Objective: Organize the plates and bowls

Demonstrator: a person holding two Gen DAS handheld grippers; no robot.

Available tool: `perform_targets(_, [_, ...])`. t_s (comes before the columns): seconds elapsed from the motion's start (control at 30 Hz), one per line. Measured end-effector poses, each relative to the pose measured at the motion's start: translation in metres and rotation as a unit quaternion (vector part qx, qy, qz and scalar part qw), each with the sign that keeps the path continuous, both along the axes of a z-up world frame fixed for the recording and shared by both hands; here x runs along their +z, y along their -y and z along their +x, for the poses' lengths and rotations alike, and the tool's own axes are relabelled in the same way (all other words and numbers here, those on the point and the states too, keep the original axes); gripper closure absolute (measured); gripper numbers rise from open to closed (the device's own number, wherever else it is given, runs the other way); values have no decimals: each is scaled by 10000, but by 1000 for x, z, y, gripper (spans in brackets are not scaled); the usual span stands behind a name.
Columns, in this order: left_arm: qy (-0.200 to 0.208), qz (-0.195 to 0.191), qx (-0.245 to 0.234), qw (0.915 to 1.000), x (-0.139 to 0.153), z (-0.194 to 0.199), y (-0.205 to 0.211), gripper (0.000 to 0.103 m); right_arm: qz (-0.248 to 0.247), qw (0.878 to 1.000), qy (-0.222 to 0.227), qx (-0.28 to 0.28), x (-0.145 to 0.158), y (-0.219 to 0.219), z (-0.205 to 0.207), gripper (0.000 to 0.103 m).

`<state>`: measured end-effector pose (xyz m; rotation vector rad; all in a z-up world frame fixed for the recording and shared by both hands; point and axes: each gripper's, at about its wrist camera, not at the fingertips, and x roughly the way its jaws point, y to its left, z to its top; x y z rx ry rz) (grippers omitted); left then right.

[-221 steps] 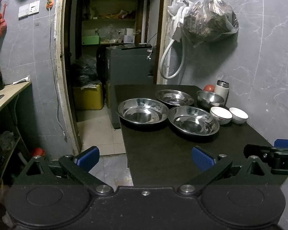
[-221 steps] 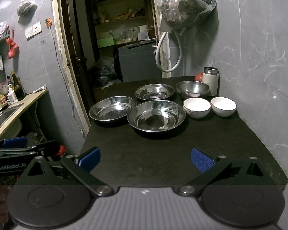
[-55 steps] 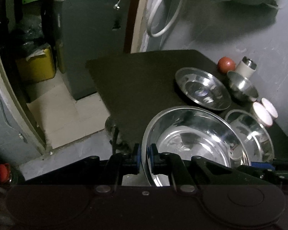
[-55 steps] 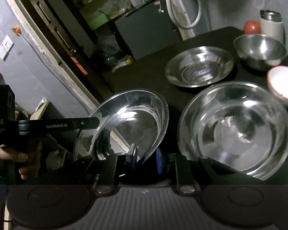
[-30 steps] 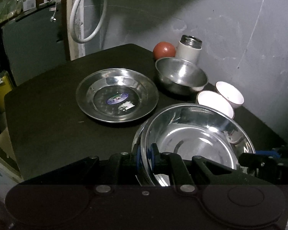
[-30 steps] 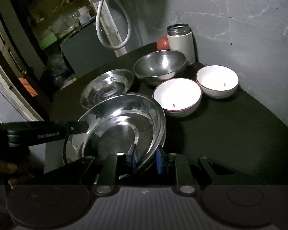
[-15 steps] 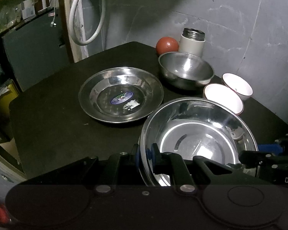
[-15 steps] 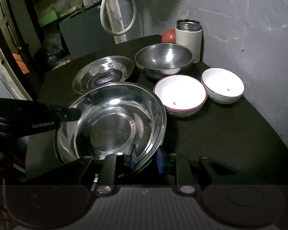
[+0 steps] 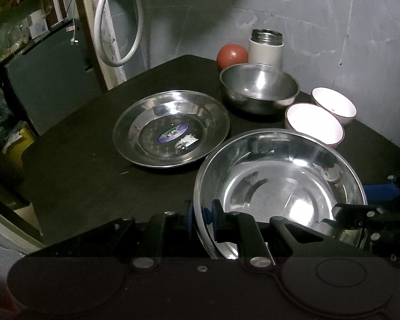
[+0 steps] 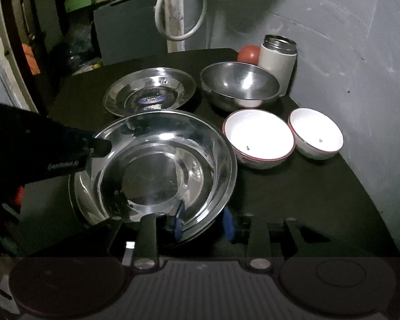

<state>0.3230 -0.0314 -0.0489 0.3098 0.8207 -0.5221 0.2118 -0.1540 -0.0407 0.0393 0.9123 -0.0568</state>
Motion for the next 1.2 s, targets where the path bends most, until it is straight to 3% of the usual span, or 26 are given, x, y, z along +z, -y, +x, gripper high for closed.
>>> perform_targets(0.37, [-128, -134, 181, 9997, -2, 2, -7, 86, -107, 9999, 8, 92, -6, -5, 5, 58])
perform_targets(0.43, [-137, -180, 245, 9994, -1, 2, -9, 86, -90, 9999, 25, 102, -6, -5, 4, 48])
perform_targets(0.53, [-161, -314, 342, 9988, 1, 3, -15, 74, -72, 9999, 52, 49, -6, -5, 2, 42])
perform_targets(0.63, [-127, -383, 436, 9982, 3, 5, -22, 56, -32, 10000, 78, -27, -6, -4, -1, 34])
perform_targets(0.7, [-75, -412, 507, 9978, 5, 5, -27, 37, 14, 9999, 119, -76, -5, -3, -4, 27])
perform_targets(0.87, [29, -452, 788, 9959, 8, 7, -40, 11, 215, 9992, 274, -207, -1, 0, -13, 10])
perform_targets(1.0, [-24, -570, 1008, 9933, 9, 12, -54, 2, 383, 9976, 489, -301, 5, 0, -16, 1])
perform_targets(1.2, [-94, -792, 1245, 9890, 10, 26, -77, 1, 563, 9947, 784, -357, 13, -4, -10, 0])
